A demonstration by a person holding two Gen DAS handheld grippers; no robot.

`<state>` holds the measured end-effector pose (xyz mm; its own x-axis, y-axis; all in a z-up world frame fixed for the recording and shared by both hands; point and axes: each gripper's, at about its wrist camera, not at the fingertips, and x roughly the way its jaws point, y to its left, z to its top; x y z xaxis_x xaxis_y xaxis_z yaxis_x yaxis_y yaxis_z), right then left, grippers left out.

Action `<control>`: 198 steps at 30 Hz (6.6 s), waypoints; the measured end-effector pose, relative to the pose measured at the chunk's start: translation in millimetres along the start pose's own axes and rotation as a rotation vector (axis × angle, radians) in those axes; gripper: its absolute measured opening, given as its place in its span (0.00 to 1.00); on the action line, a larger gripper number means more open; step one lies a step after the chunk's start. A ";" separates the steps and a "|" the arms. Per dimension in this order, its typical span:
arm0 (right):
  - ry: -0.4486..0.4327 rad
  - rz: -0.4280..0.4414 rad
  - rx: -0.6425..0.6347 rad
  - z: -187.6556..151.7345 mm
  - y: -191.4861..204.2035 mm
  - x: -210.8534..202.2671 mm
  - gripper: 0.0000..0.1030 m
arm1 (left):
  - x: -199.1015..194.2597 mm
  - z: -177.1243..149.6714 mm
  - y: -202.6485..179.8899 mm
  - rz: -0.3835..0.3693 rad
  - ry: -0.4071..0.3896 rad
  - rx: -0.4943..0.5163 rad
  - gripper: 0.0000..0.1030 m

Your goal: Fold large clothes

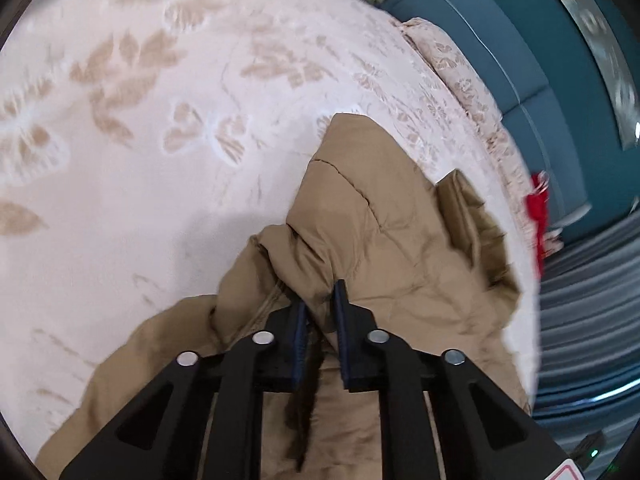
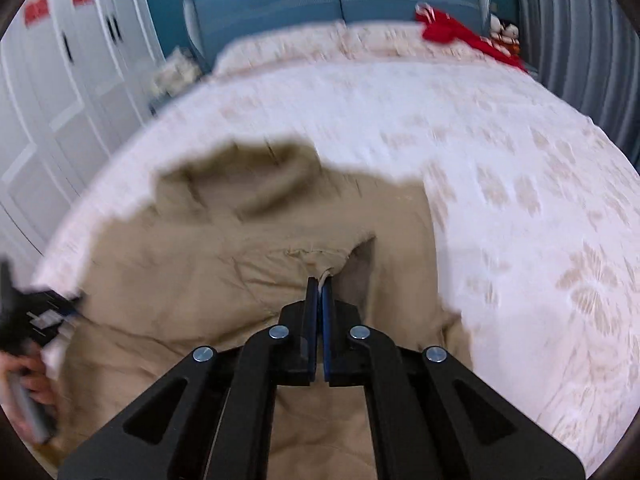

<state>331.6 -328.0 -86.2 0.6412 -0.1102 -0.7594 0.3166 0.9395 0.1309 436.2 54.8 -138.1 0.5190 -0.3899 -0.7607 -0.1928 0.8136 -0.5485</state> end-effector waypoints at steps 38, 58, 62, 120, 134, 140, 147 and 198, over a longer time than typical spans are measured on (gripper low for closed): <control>0.046 0.135 -0.038 -1.7 73.0 39.3 0.19 | 39.6 -46.8 -125.0 0.292 -0.067 0.598 0.13; -0.044 0.084 -0.127 -43.8 75.9 65.2 0.17 | 65.6 -88.7 -110.3 0.393 -0.267 0.736 0.13; -0.058 0.082 -0.130 -45.7 76.7 65.7 0.17 | 67.3 -91.0 -109.4 0.401 -0.283 0.742 0.13; 0.017 0.146 0.014 50.0 35.4 152.8 0.03 | 155.2 -12.4 -159.2 0.159 -0.079 0.650 0.15; -0.020 0.135 -0.003 42.9 39.8 152.5 0.03 | 156.7 -25.0 -164.1 0.197 -0.141 0.690 0.15; -0.018 0.166 0.021 43.6 36.6 150.8 0.03 | 153.3 -24.5 -163.8 0.191 -0.151 0.682 0.17; 0.076 0.187 0.059 45.4 3.3 96.1 0.25 | 89.2 1.3 -153.4 0.141 -0.078 0.691 0.39; -0.018 0.040 -0.091 86.0 44.7 188.4 0.21 | 193.3 16.4 -186.7 0.324 -0.204 0.760 0.43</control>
<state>526.7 -334.6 -168.6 0.6651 -0.0771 -0.7428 0.2260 0.9688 0.1018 586.1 -165.3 -177.0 0.6886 -0.0616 -0.7225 0.2159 0.9686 0.1232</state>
